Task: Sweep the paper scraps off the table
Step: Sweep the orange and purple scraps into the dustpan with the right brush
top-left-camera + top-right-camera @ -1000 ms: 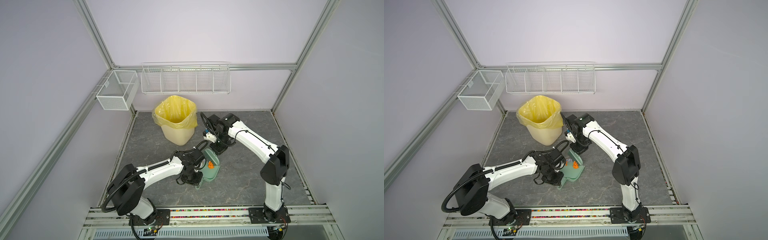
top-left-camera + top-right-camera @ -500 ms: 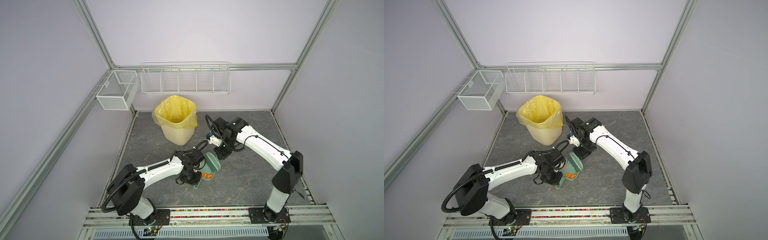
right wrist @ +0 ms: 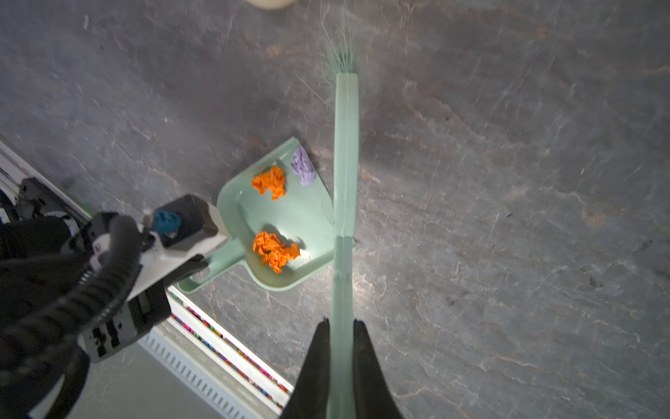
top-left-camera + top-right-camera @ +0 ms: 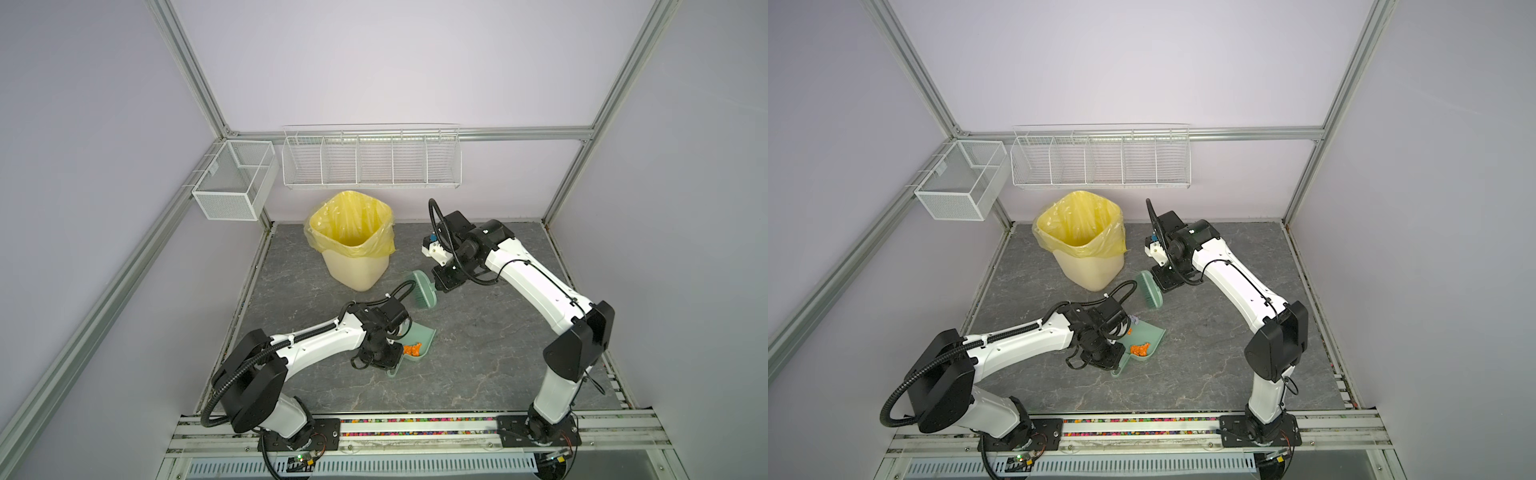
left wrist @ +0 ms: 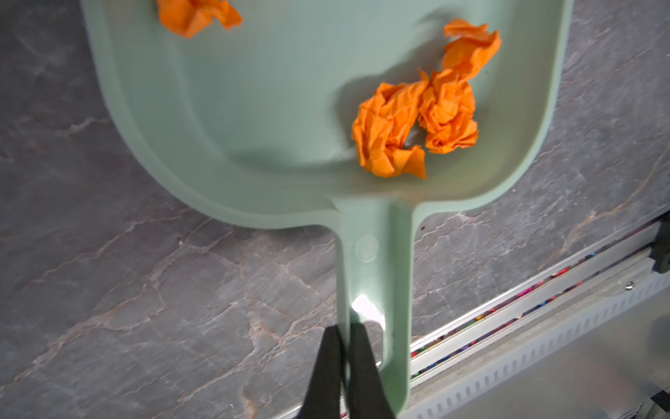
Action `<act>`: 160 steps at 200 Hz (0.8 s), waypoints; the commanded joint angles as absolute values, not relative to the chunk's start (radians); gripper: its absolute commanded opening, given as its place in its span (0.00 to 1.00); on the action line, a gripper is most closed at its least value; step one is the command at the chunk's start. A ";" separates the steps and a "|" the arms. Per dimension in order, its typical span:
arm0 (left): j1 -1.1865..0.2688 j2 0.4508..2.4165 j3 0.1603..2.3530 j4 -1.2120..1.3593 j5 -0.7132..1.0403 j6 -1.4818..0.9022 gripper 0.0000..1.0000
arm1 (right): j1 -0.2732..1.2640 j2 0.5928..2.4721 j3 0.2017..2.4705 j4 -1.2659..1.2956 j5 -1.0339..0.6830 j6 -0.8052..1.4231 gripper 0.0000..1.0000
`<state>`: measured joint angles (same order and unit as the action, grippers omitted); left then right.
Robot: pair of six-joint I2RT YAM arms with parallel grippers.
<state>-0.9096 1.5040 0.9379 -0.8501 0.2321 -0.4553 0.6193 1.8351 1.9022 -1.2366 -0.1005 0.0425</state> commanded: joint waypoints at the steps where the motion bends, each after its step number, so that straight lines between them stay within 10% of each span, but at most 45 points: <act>1: -0.904 1.503 0.927 -0.835 0.251 -0.468 0.00 | 0.620 1.918 1.941 -1.192 -0.121 0.063 0.07; 160: -0.904 1.541 0.962 -0.844 0.214 -0.439 0.00 | 0.746 1.778 1.699 -1.150 -0.237 0.106 0.07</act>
